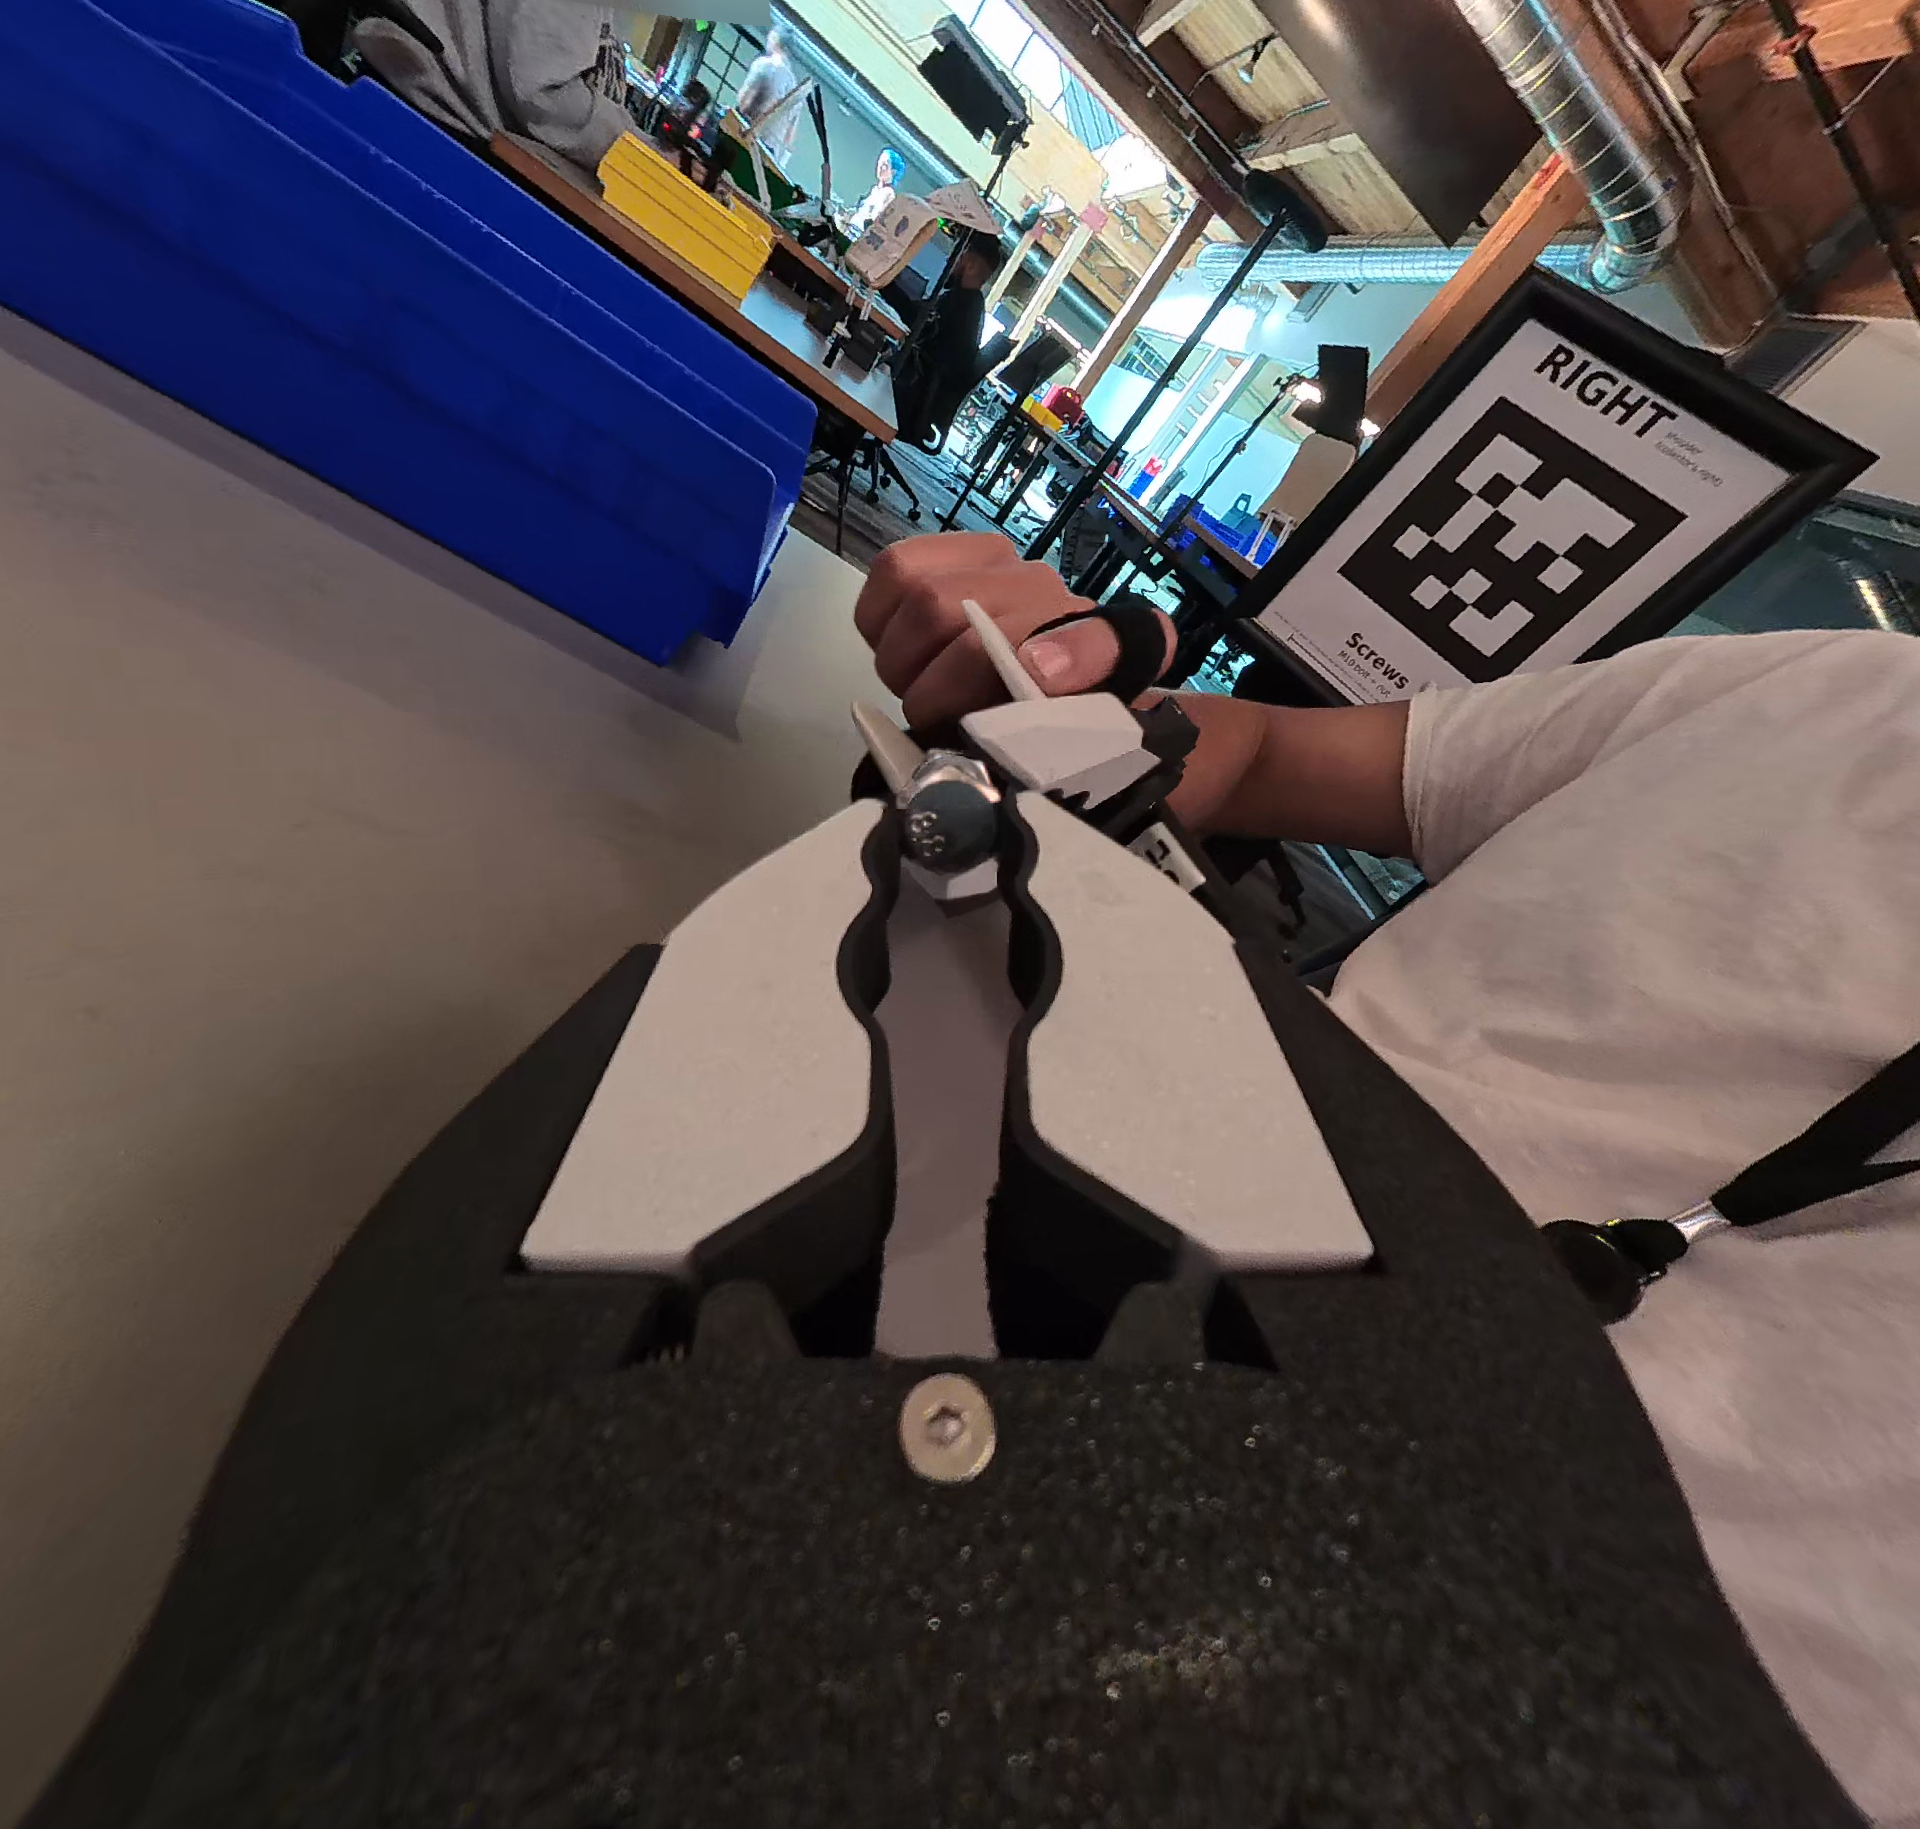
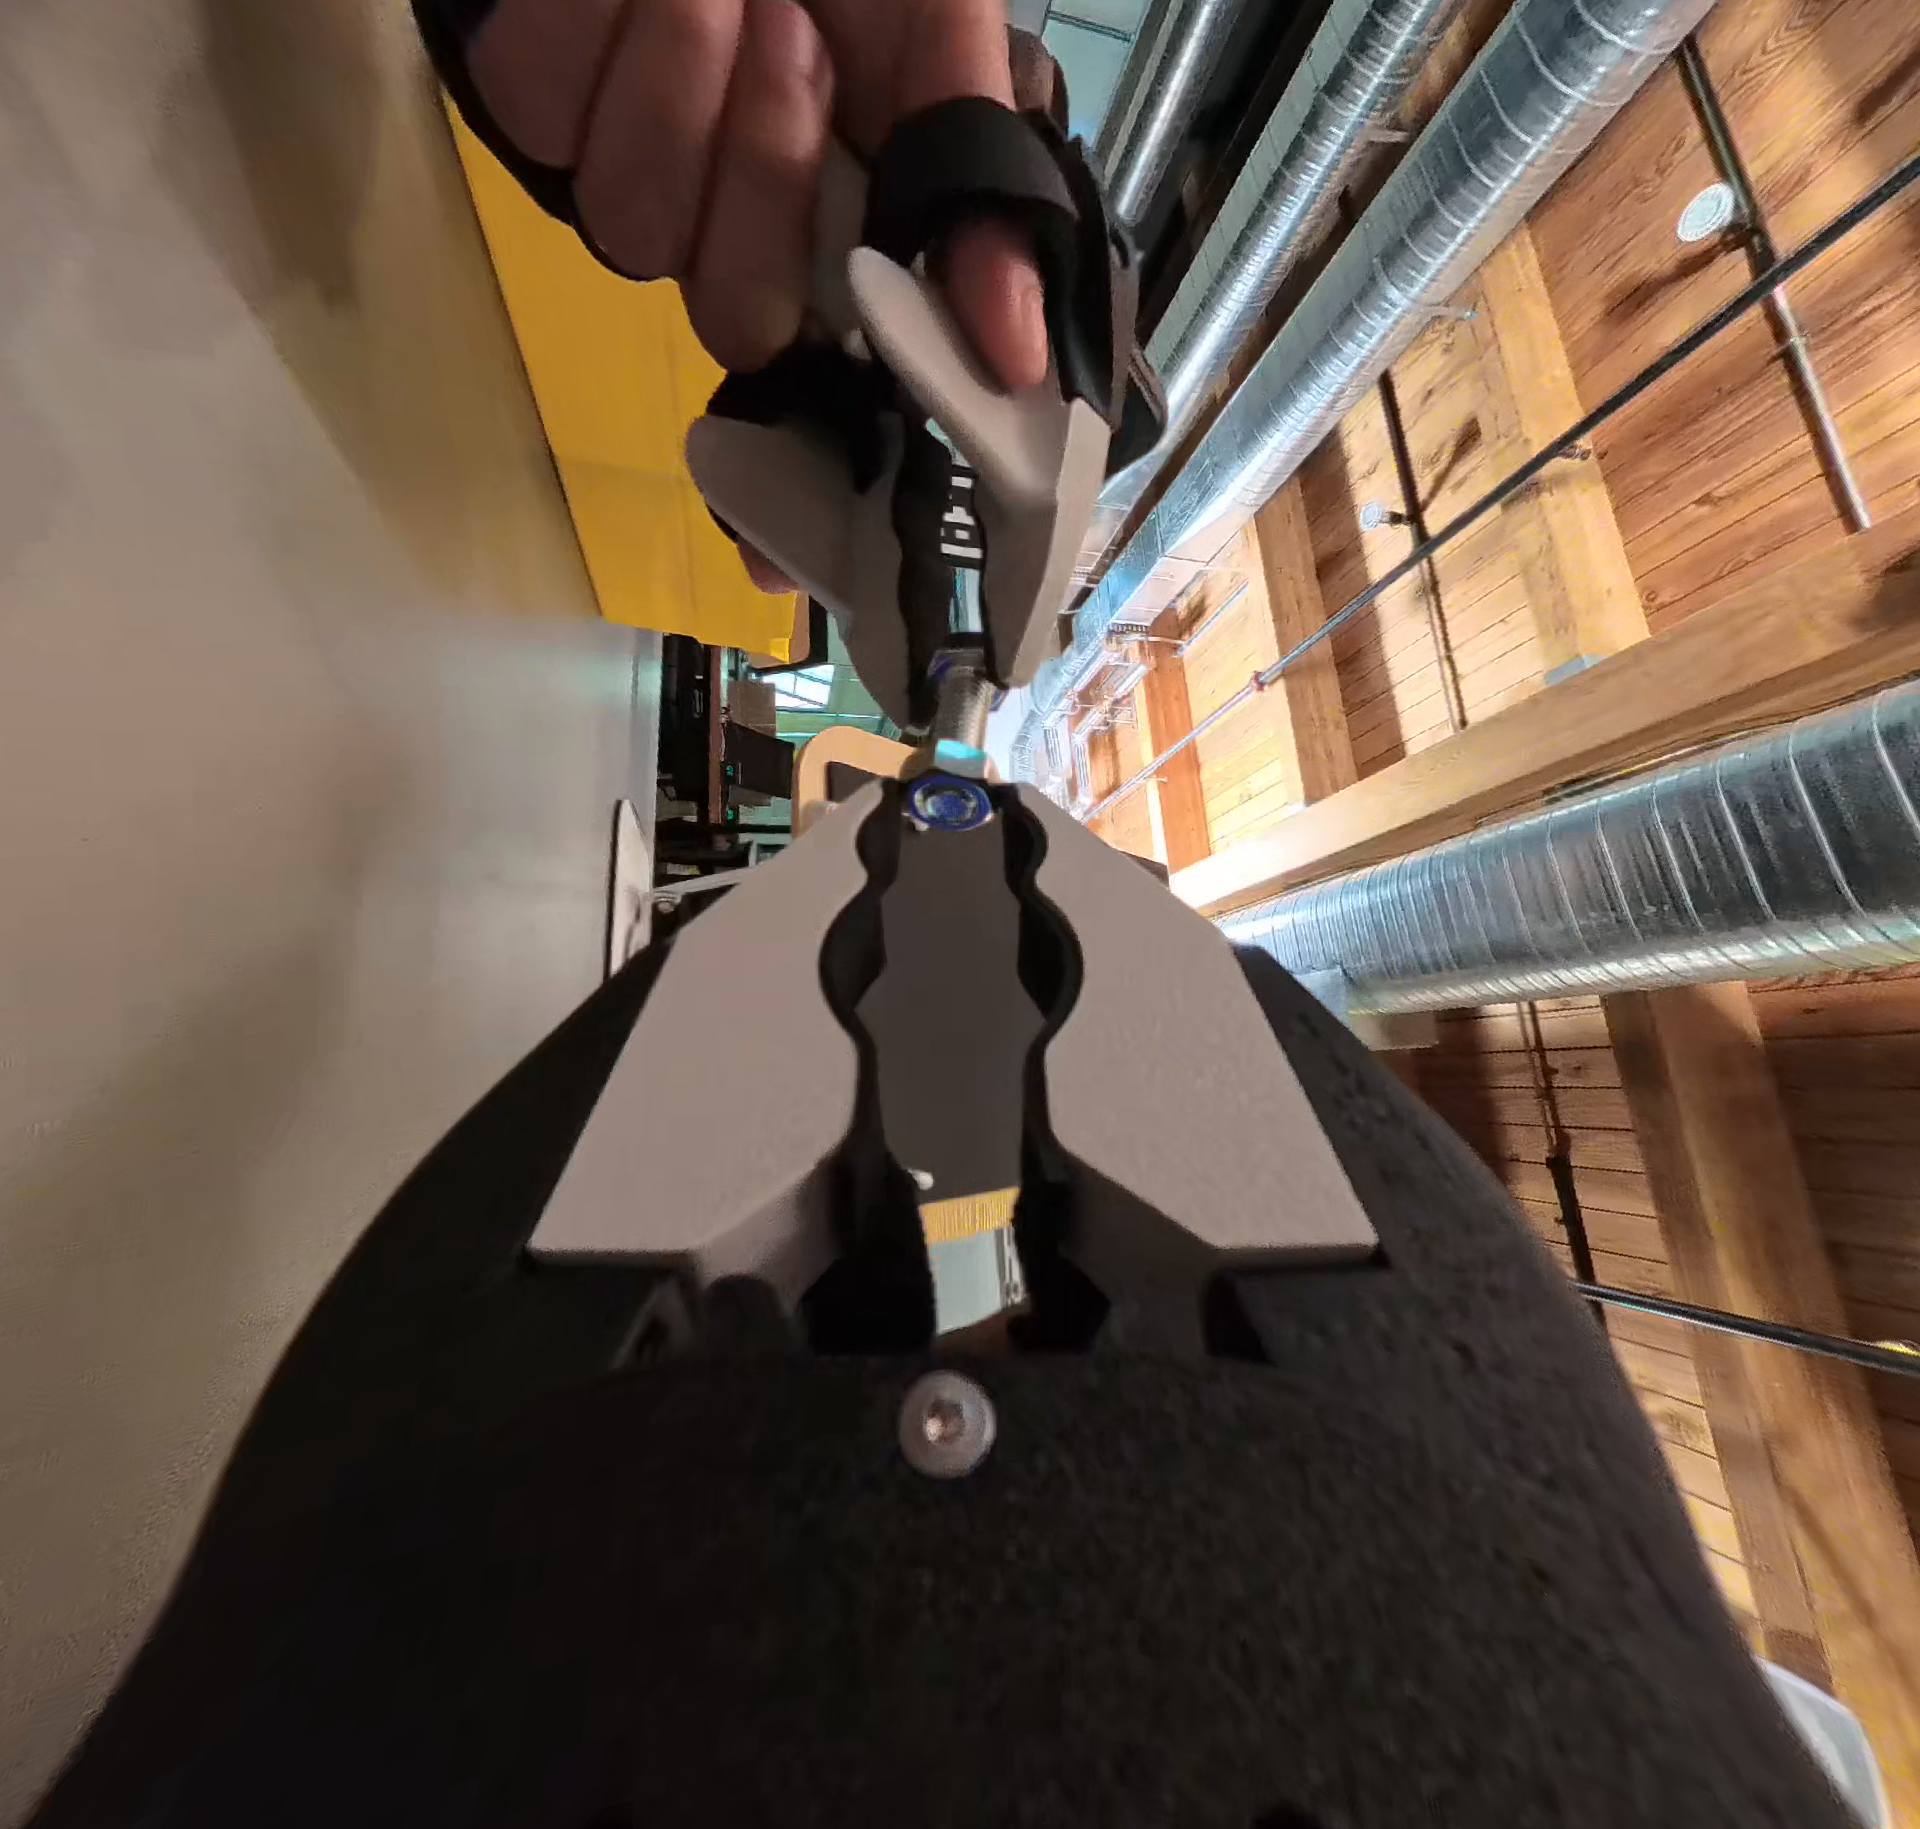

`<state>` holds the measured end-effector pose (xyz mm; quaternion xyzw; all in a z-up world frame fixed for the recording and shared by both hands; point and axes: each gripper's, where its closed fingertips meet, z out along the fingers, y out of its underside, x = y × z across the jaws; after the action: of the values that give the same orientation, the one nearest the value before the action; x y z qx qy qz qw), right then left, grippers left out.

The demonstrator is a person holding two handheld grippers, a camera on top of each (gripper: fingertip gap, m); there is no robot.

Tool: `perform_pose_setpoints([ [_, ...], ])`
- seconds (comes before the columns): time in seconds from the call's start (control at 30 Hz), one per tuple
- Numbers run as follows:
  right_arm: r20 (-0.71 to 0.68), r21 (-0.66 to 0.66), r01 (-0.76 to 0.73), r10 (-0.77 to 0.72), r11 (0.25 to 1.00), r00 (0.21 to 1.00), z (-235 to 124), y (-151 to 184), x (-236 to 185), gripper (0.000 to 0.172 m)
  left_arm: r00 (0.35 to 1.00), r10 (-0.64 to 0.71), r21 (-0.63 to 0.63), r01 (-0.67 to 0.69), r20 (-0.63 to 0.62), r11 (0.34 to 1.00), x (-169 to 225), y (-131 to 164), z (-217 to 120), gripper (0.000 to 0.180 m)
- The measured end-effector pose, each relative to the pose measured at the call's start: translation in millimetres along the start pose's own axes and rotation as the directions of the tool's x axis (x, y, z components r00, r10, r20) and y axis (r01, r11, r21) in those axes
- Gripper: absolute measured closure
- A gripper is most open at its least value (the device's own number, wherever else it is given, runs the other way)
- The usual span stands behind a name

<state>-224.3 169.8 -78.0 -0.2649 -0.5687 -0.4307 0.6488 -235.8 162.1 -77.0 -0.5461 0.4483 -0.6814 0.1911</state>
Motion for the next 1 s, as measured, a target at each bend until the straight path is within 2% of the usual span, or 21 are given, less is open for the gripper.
perform_pose_setpoints([
  [0.07, 0.016, 0.01, -0.042, 0.042, 0.999, 0.999, -1, -1, 1, 0.153, 1.0, 0.001, -0.001, -0.001, -0.007, 1.0, 1, 0, 0, 0.163],
  [0.17, 0.105, 0.016, -0.28, 0.277, 0.96, 0.955, -3, -1, 0, 0.154, 0.999, 0.035, -0.013, -0.035, 0.002, 0.999, 3, 1, 1, 0.163],
  [0.23, 0.201, 0.001, -0.475, 0.465, 0.88, 0.862, -5, -3, -4, 0.154, 0.998, 0.058, -0.03, -0.058, 0.011, 0.998, 3, 4, 2, 0.163],
  [0.27, 0.249, -0.025, -0.583, 0.569, 0.812, 0.783, -6, -4, -6, 0.153, 0.998, 0.067, -0.035, -0.066, 0.011, 0.997, 3, 5, 2, 0.163],
  [0.3, 0.291, -0.059, -0.689, 0.672, 0.723, 0.681, -6, -5, -7, 0.153, 0.997, 0.08, -0.036, -0.08, 0.012, 0.996, 4, 5, 3, 0.163],
  [0.37, 0.365, -0.127, -0.866, 0.835, 0.484, 0.413, -7, -9, -6, 0.154, 0.995, 0.103, -0.031, -0.103, 0.008, 0.994, 6, 4, 2, 0.163],
  [0.47, 0.447, -0.248, -0.968, 0.891, 0.039, -0.079, -5, -14, 0, 0.153, 0.994, 0.111, -0.011, -0.111, -0.009, 0.994, 9, 1, 0, 0.163],
  [0.5, 0.456, -0.285, -0.953, 0.859, -0.104, -0.23, -5, -14, 4, 0.154, 0.994, 0.112, -0.006, -0.112, -0.014, 0.994, 11, 0, 0, 0.163],
  [0.53, 0.457, -0.309, -0.925, 0.818, -0.222, -0.349, -4, -14, 7, 0.154, 0.993, 0.116, 0.001, -0.116, -0.017, 0.993, 12, -1, 0, 0.163],
  [0.63, 0.429, -0.416, -0.737, 0.6, -0.532, -0.675, -2, -15, 14, 0.154, 0.99, 0.14, 0.008, -0.14, -0.02, 0.99, 15, -2, -2, 0.163],
  [0.7, 0.378, -0.486, -0.551, 0.405, -0.678, -0.833, 0, -16, 14, 0.154, 0.989, 0.151, 0.01, -0.151, -0.004, 0.989, 13, -4, -4, 0.163],
  [0.73, 0.355, -0.517, -0.458, 0.305, -0.723, -0.884, 1, -17, 13, 0.154, 0.988, 0.156, 0.013, -0.156, 0.003, 0.988, 12, -4, -5, 0.163],
  [0.77, 0.348, -0.536, -0.401, 0.239, -0.743, -0.907, 1, -18, 14, 0.153, 0.987, 0.16, 0.015, -0.16, 0.006, 0.987, 12, -5, -6, 0.163],
  [0.8, 0.367, -0.525, -0.411, 0.238, -0.745, -0.899, 1, -18, 16, 0.152, 0.987, 0.162, 0.018, -0.162, 0.008, 0.987, 12, -6, -7, 0.163],
  [0.87, 0.399, -0.482, -0.556, 0.395, -0.677, -0.828, 2, -17, 13, 0.141, 0.987, 0.159, 0.025, -0.159, 0.002, 0.987, 13, -7, -7, 0.163],
  [0.93, 0.448, -0.433, -0.732, 0.58, -0.526, -0.681, -2, -19, 9, 0.135, 0.988, 0.154, 0.028, -0.154, -0.008, 0.988, 15, -8, -8, 0.163],
  [1.0, 0.472, -0.358, -0.884, 0.758, -0.301, -0.449, -4, -16, 2, 0.129, 0.989, 0.146, 0.039, -0.145, -0.025, 0.989, 17, -9, -8, 0.163],
])
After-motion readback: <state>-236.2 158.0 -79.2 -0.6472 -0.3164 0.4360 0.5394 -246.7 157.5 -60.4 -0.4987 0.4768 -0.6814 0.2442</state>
